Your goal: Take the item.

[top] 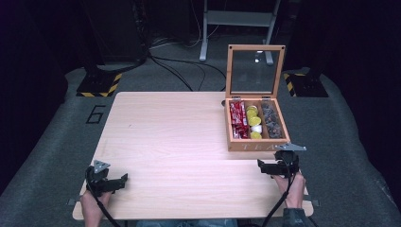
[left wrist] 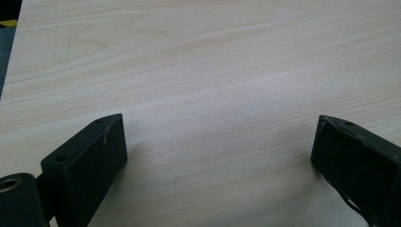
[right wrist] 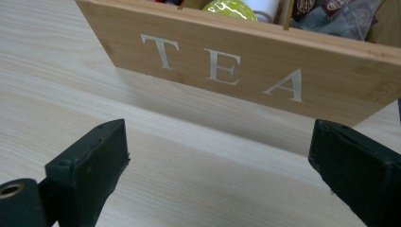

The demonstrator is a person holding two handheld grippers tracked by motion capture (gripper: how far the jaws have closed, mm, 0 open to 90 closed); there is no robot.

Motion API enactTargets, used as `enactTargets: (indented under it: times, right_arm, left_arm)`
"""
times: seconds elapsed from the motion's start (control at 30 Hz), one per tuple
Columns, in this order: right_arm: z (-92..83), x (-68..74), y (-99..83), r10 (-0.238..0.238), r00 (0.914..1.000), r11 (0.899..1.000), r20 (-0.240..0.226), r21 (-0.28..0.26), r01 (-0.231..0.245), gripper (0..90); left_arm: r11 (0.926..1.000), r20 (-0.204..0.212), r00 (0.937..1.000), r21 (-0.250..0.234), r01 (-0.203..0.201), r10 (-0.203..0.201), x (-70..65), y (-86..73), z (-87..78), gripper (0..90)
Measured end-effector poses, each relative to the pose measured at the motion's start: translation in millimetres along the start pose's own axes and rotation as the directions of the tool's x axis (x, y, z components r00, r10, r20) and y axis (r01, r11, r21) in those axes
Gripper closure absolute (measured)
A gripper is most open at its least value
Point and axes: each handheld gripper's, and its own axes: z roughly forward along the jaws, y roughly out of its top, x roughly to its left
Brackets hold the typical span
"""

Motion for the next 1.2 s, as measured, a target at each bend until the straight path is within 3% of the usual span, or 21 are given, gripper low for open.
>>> enactTargets:
  times: [1.2]
  right_arm:
    - [9.6,15.6,72.1,-0.08,0.9957,0.997,-0.046,-0.024,0.079,5.4]
  left_arm:
    - [0.9999,-0.002,0.9999,0.004,-0.01,0.01,0.5,-0.1,-0.3,4.3]
